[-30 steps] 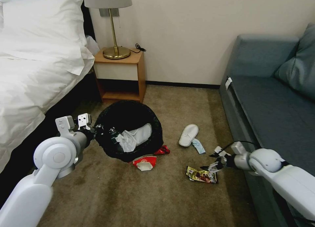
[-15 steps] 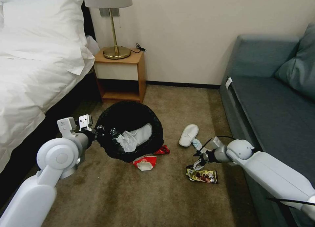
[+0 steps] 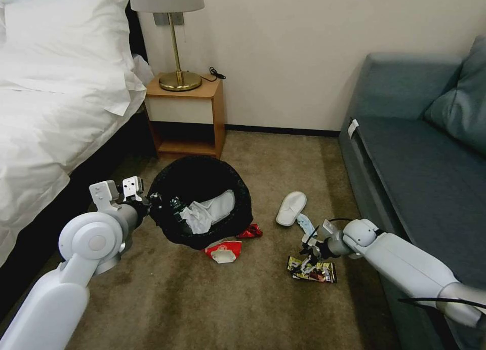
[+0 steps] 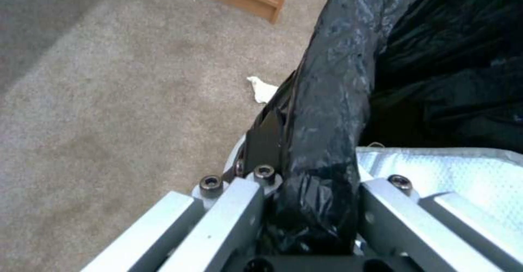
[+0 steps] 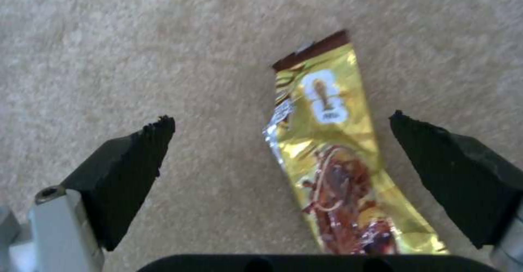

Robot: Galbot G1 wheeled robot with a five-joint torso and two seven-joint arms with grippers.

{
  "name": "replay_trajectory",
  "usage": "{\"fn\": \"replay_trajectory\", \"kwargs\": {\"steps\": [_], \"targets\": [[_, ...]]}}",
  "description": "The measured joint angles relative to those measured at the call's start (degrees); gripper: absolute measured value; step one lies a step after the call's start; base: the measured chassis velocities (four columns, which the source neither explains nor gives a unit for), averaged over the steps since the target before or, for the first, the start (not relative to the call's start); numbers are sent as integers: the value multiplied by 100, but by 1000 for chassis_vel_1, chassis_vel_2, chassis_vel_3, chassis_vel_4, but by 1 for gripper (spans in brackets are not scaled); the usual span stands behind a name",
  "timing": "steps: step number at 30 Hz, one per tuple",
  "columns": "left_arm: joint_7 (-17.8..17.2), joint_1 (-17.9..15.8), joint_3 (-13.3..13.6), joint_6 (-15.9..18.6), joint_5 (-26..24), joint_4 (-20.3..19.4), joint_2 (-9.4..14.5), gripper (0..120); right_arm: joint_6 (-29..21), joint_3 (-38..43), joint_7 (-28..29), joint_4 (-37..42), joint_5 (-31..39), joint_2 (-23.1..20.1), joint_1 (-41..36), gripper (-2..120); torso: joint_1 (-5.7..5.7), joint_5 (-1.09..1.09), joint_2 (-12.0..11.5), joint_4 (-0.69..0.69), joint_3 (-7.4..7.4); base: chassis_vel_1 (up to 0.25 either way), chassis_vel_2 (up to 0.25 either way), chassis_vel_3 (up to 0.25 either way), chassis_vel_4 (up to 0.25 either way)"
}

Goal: Pick up the trash bin, then pick up the garbage on the floor and place it into the trash bin.

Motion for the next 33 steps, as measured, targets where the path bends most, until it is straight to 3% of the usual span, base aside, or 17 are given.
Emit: {"fn": "replay_trajectory", "kwargs": {"steps": [10,33], "targets": [[-5,15,30,0,-65,-61,84,3,68,-74,-245,-305,-232,106,26,100,0,0,0,0,0,0,0,0,0],[49,-20,54,0,-155,-29,198,3,185,25,-38,-860,-481,290,-20,100,0,0,0,0,0,0,0,0,0]]}}
